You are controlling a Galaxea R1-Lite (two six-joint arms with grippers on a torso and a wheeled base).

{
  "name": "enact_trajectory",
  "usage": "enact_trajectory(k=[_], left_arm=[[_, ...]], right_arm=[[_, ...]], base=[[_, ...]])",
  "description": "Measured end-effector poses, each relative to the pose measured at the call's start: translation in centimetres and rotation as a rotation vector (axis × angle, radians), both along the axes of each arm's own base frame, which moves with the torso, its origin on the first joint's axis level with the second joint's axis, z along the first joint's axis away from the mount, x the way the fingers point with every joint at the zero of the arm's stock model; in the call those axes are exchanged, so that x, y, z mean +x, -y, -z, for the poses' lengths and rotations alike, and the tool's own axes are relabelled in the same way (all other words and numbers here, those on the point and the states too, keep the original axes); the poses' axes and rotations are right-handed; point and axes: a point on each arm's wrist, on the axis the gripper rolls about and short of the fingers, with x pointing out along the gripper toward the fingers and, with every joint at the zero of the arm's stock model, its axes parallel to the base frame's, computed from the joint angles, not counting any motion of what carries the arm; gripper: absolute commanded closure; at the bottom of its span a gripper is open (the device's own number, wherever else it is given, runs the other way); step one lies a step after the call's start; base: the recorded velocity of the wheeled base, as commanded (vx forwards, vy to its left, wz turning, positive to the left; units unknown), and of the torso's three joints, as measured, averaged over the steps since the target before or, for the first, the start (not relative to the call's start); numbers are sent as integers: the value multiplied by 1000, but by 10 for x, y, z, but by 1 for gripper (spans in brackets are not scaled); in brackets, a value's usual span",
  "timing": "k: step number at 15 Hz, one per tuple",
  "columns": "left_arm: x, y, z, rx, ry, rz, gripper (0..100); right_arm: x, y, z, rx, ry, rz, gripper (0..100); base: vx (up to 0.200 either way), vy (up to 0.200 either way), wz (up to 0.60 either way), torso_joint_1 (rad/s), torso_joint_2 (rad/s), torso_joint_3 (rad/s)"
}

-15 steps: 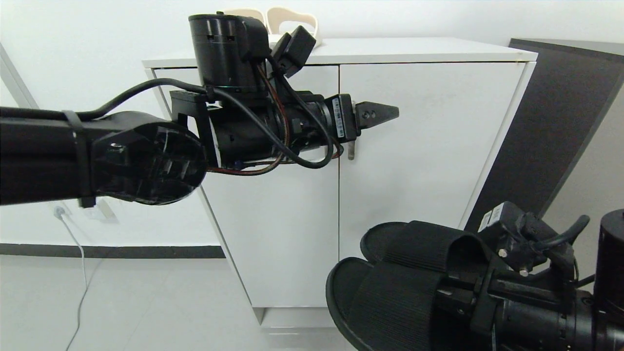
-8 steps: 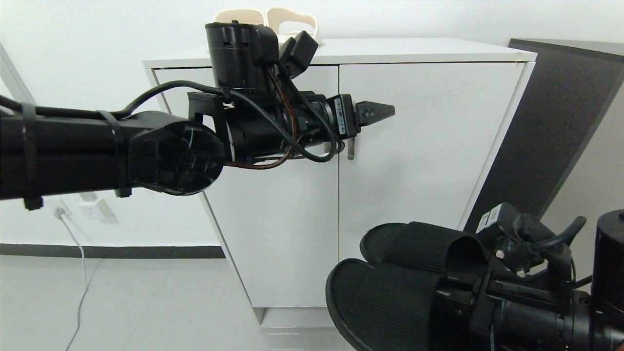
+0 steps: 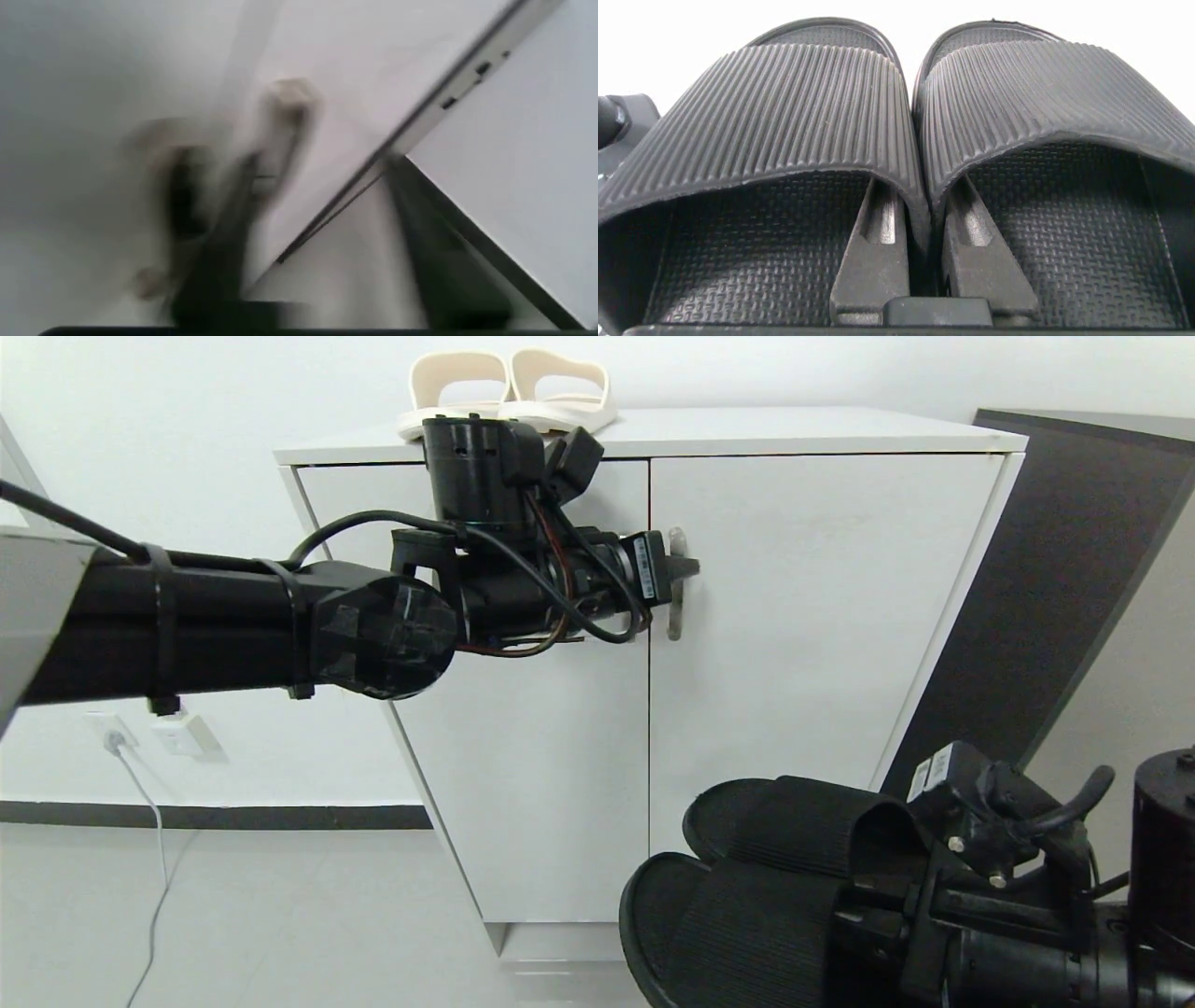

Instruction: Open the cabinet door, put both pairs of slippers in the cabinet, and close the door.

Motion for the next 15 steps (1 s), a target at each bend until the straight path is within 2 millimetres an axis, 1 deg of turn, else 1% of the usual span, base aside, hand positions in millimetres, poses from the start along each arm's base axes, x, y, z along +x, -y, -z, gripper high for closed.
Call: enact_trajectory(k=[3,5,10,15], left_arm=[[-3,0,2,4,-6,7,100],[-8,-2,4,10,-16,15,100],[-37,-6,6,29,-42,50,100],[-74,-23,-2,29,-39,73,100]], right_arm=[[-1,0,2,-4,-3,-2,100],[-3,0,3,-9,-7,-10,100],[-9,1,8,-26,-9,-75,100],[-12,3,11,-39,-5,-90,100]], base=[[0,0,0,0,0,0],[0,0,0,0,0,0],[0,0,0,0,0,0],[0,0,0,0,0,0]])
